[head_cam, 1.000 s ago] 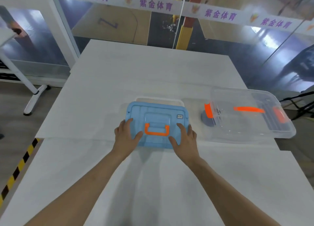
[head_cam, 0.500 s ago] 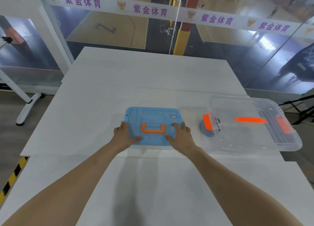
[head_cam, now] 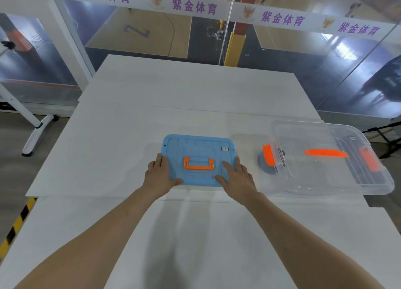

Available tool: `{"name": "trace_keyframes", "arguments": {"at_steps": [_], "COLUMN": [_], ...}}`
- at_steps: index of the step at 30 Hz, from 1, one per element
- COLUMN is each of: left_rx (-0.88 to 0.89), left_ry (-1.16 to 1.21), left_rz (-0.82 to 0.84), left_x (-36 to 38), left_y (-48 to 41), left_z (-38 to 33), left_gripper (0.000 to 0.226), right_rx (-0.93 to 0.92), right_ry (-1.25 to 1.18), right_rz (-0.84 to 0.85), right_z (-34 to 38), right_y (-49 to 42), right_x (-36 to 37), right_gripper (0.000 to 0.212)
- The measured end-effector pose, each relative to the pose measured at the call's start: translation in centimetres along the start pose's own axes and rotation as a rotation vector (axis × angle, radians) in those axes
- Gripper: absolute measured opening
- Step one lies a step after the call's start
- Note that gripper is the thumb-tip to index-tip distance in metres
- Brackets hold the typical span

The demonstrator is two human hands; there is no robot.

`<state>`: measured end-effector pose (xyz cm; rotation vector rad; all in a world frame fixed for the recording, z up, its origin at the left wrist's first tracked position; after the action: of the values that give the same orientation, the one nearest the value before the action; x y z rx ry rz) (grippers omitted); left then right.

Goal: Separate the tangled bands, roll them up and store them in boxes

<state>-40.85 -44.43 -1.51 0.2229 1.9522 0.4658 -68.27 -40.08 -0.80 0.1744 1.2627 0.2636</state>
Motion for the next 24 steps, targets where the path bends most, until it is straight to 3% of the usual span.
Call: {"name": "trace_keyframes", "arguments": {"at_steps": [8, 15, 24], "left_rx": [-0.019, 0.069, 0.131], "left_ry": [-0.157, -0.172, -0.231], "left_rz": [0.024, -0.025, -0.078], "left_x": [-0.9, -2.6, -7.7], "left_y": [0.7, 5.4, 12.4], "left_z": [-0.5, -2.2, -5.0], "left_gripper": [0.113, 0.081, 0.071], "right_rx": [0.030, -0.016, -0.042], "right_ry": [0.052, 0.111, 0.105], "right_rz": [0.042, -0.011, -0.090], "right_z": [0.2, 3.4, 6.9], "right_y": [0.1, 3.5, 9.3], "right_x": [-0.4, -2.7, -8.4], "right_gripper": [0.066, 0.051, 0.050]}}
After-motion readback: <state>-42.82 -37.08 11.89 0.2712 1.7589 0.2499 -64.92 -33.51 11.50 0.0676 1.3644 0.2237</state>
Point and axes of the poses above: each hand's wrist, its own y-axis away from the middle knuckle, its own x-axis out of the palm, z = x × y, the point moved 6 cm from there along -y, towards the middle knuckle, and after that the axes turned 11 degrees about -x, right-handed, at the moved point
